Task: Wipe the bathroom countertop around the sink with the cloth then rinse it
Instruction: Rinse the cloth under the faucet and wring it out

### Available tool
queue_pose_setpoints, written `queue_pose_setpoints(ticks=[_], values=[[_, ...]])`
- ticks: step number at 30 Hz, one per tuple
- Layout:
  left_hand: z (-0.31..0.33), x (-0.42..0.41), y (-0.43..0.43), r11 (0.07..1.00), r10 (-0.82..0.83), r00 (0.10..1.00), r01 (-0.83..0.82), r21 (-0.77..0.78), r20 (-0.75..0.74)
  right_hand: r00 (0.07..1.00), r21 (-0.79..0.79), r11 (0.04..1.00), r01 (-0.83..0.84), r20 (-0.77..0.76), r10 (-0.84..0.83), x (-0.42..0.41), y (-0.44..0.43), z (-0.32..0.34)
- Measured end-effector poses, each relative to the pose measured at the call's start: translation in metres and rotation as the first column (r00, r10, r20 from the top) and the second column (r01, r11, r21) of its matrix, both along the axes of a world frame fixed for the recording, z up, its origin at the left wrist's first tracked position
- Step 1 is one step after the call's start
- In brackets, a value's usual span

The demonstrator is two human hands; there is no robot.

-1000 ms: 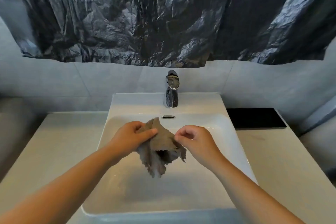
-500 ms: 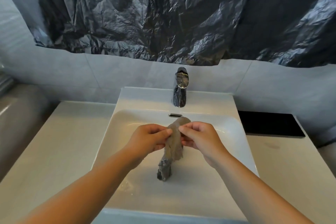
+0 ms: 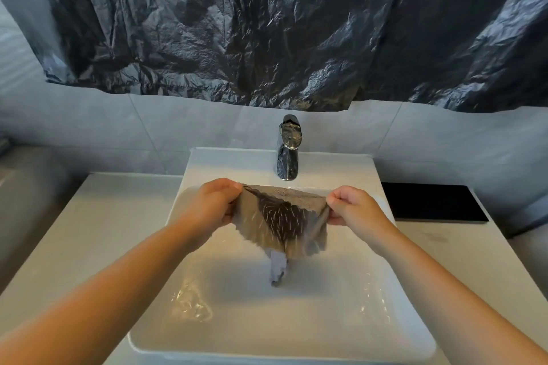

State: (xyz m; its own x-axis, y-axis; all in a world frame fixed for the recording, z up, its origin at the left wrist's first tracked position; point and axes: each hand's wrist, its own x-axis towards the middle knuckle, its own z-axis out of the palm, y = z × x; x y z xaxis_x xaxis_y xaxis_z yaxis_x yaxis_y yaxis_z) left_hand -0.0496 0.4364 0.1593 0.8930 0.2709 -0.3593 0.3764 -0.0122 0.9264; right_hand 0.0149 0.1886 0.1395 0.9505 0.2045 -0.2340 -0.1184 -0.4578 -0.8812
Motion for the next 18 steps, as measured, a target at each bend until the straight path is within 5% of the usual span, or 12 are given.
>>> queue_pose_setpoints(ticks=[3, 6, 10, 14, 18], values=[[0.005, 0.005, -0.007, 0.970, -0.080, 0.997, 0.083, 0.230, -0.022, 0.991, -0.162, 0.984, -0.067, 0.102, 0.084, 0.004, 0.004, 0.000], [0.014, 0.014, -0.010, 0.970, -0.125, 0.992, 0.128, 0.207, -0.029, 0.963, -0.248, 0.968, -0.042, 0.249, 0.105, 0.012, 0.010, 0.008], [0.015, 0.022, -0.007, 0.932, -0.153, 0.987, 0.160, 0.324, -0.047, 0.936, -0.103, 0.995, -0.005, 0.350, 0.041, 0.028, 0.029, 0.033], [0.010, 0.025, 0.001, 0.927, -0.128, 0.988, 0.149, 0.345, -0.081, 0.999, 0.169, 0.986, -0.001, 0.035, -0.005, 0.040, 0.064, 0.052], [0.015, 0.031, 0.012, 0.988, -0.047, 0.994, 0.061, 0.140, -0.100, 0.959, 0.436, 0.871, 0.225, -0.257, -0.119, 0.054, 0.079, 0.064]])
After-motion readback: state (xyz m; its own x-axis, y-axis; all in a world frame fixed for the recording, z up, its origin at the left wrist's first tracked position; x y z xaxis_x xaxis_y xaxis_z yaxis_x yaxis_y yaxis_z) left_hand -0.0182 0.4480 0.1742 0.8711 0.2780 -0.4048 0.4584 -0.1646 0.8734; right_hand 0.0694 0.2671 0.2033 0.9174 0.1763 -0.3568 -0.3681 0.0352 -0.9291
